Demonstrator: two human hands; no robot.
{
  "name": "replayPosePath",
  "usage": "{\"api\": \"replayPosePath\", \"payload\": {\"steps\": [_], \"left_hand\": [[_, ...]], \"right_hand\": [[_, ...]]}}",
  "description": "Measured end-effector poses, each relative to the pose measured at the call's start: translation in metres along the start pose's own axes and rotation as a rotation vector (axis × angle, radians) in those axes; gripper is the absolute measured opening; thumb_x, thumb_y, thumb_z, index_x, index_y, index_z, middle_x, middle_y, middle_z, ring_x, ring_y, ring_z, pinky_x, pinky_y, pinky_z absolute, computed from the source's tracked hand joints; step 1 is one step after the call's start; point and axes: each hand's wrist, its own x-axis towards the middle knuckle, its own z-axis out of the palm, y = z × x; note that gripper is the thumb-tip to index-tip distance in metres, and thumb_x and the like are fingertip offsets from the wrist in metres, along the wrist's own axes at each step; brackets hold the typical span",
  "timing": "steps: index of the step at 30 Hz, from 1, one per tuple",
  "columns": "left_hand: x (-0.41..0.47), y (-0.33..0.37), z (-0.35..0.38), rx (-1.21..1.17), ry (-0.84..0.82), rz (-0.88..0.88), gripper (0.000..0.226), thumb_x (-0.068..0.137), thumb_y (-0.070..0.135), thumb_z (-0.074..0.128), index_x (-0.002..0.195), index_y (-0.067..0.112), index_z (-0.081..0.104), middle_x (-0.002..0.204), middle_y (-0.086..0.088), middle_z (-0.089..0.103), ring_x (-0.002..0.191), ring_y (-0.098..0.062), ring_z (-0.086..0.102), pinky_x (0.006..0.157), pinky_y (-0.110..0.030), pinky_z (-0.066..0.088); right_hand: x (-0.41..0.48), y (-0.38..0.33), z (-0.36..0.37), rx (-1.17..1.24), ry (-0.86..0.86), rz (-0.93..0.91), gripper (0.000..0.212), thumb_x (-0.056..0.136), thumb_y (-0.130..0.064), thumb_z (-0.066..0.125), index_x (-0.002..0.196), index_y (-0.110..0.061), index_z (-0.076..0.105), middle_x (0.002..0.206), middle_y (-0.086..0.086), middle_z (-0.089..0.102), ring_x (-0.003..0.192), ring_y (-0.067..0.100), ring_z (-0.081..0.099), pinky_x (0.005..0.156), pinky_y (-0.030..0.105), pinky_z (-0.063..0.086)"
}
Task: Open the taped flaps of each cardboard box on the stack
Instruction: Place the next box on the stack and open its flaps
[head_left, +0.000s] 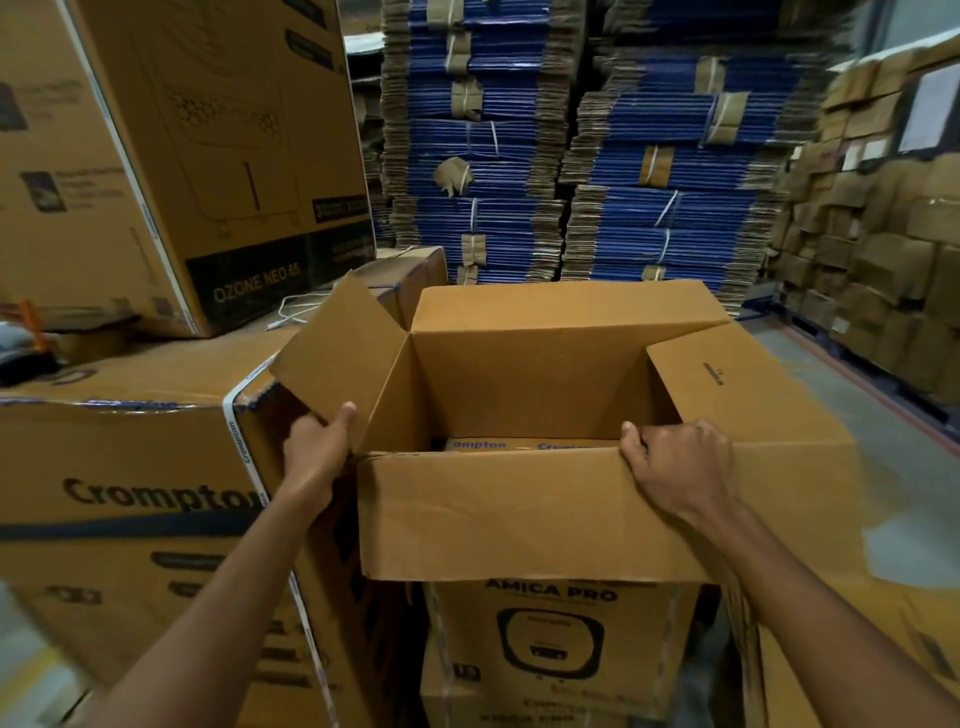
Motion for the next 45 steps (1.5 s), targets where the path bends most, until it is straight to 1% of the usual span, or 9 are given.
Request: {"api": "replayPosePath", "payload": {"steps": [9, 13, 17, 21, 28, 31, 34, 39, 45], "left_hand": [[0.016, -0.005, 0.027, -0.124, -0.227, -0.197, 0.06, 0.105, 0.056, 0.035, 0.127, 0.003, 0.054, 0.109, -0.013, 0.062, 0.1, -0.029, 0.058, 0.102, -0.043, 0.043], [0.02, -0.01, 0.03, -0.131, -0.198, -0.177, 0.052, 0.107, 0.052, 0.037, 0.118, 0.004, 0.055, 0.112, -0.016, 0.061, 0.104, -0.031, 0.058, 0.09, -0.039, 0.045], [0.019, -0.011, 0.028, -0.18, -0.221, -0.145, 0.055, 0.107, 0.048, 0.038, 0.129, 0.001, 0.054, 0.109, -0.015, 0.061, 0.11, -0.035, 0.058, 0.1, -0.044, 0.046], [0.019, -0.015, 0.027, -0.214, -0.215, -0.154, 0.05, 0.108, 0.045, 0.038, 0.128, 0.001, 0.054, 0.099, -0.014, 0.061, 0.097, -0.032, 0.06, 0.097, -0.045, 0.048], [0.024, -0.014, 0.03, -0.238, -0.231, -0.191, 0.059, 0.106, 0.048, 0.042, 0.136, -0.001, 0.054, 0.113, -0.018, 0.063, 0.099, -0.033, 0.06, 0.093, -0.043, 0.048], [0.024, -0.009, 0.03, -0.262, -0.214, -0.21, 0.054, 0.105, 0.045, 0.045, 0.137, 0.002, 0.055, 0.113, -0.017, 0.065, 0.1, -0.031, 0.063, 0.102, -0.045, 0.048], [0.017, -0.002, 0.032, -0.283, -0.182, -0.211, 0.055, 0.106, 0.047, 0.045, 0.138, 0.003, 0.054, 0.127, -0.017, 0.063, 0.117, -0.033, 0.062, 0.106, -0.045, 0.049], [0.006, 0.018, 0.041, -0.318, -0.17, -0.198, 0.043, 0.105, 0.038, 0.045, 0.127, 0.005, 0.061, 0.117, -0.014, 0.069, 0.099, -0.028, 0.068, 0.083, -0.038, 0.058], [-0.025, 0.056, 0.069, -0.362, -0.179, -0.182, 0.049, 0.105, 0.039, 0.041, 0.133, 0.001, 0.057, 0.121, -0.017, 0.067, 0.104, -0.035, 0.066, 0.093, -0.048, 0.058]], "right_hand": [[0.062, 0.005, -0.035, 0.091, -0.906, 0.339, 0.065, 0.103, -0.06, 0.039, 0.143, -0.01, 0.054, 0.153, 0.014, 0.048, 0.131, 0.033, 0.052, 0.103, 0.04, 0.042], [0.066, -0.002, -0.051, 0.085, -0.778, 0.351, 0.022, 0.099, -0.029, 0.053, 0.097, -0.01, 0.065, 0.102, 0.009, 0.066, 0.087, 0.025, 0.062, 0.066, 0.03, 0.045], [0.062, 0.002, -0.074, 0.0, -0.395, 0.377, 0.015, 0.094, -0.022, 0.06, 0.081, -0.014, 0.064, 0.08, 0.003, 0.063, 0.078, 0.02, 0.06, 0.073, 0.035, 0.047], [0.068, 0.041, -0.095, -0.323, -0.177, 0.403, 0.026, 0.091, -0.037, 0.063, 0.072, -0.02, 0.057, 0.095, 0.006, 0.07, 0.116, 0.031, 0.059, 0.111, 0.048, 0.032], [0.045, 0.115, -0.067, -0.22, -0.409, 0.6, 0.021, 0.098, -0.033, 0.055, 0.109, -0.016, 0.061, 0.107, 0.01, 0.064, 0.104, 0.031, 0.06, 0.098, 0.048, 0.042], [0.034, 0.087, -0.059, -0.155, -0.292, 0.535, 0.022, 0.101, -0.034, 0.049, 0.095, -0.015, 0.059, 0.094, 0.007, 0.065, 0.087, 0.026, 0.058, 0.086, 0.043, 0.043], [0.019, 0.031, -0.065, 0.063, -0.249, 0.411, 0.027, 0.103, -0.039, 0.052, 0.093, -0.016, 0.061, 0.076, -0.003, 0.06, 0.066, 0.013, 0.058, 0.06, 0.03, 0.043], [-0.029, -0.077, -0.095, 0.762, -0.322, 0.366, 0.035, 0.101, -0.048, 0.055, 0.086, -0.02, 0.07, 0.076, -0.003, 0.072, 0.068, 0.018, 0.07, 0.064, 0.037, 0.06], [-0.089, -0.147, -0.072, 1.547, -1.069, 0.65, 0.086, 0.079, -0.069, 0.066, 0.14, -0.009, 0.056, 0.132, 0.011, 0.066, 0.108, 0.024, 0.071, 0.099, 0.043, 0.056]]}}
